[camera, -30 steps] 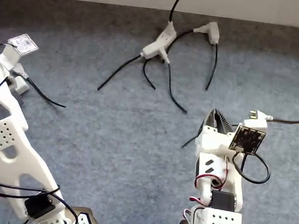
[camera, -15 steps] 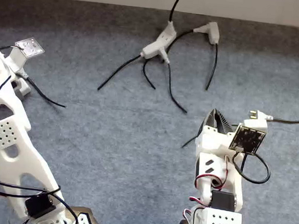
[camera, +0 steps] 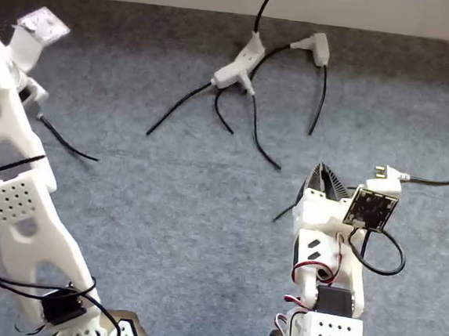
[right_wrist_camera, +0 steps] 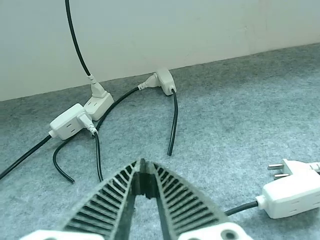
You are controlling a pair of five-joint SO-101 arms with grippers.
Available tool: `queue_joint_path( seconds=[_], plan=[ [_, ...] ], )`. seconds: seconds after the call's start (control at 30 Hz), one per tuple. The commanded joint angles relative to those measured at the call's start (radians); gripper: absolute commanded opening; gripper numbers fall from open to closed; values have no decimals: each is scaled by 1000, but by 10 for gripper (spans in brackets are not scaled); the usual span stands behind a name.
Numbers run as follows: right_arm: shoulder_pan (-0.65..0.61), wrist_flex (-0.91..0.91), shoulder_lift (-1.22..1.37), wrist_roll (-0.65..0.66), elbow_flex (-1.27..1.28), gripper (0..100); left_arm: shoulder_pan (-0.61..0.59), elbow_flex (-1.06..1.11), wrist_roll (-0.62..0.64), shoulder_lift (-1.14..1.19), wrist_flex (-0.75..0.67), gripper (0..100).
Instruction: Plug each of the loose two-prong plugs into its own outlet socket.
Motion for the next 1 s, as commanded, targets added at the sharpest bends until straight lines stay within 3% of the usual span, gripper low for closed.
queue_joint_path(
  seconds=[0.0,0.17,0.33,0.5,0.67,0.97],
  plan=[
    [-7,-2,-16,12,137,8,79,107,58,-182,15,70],
    [-7,-2,-16,12,137,8,217,558,60,-493,14,69],
    [-7,-2,-16,11,137,8,435,990,75,-843,8,69],
    [-7,-2,-16,11,137,8,647,1299,341,-1082,-118,69],
    [-7,-2,-16,11,137,8,802,1540,560,-1168,-262,69],
    [-7,1,-16,9,137,8,843,1788,967,-1052,-612,19]
  ],
)
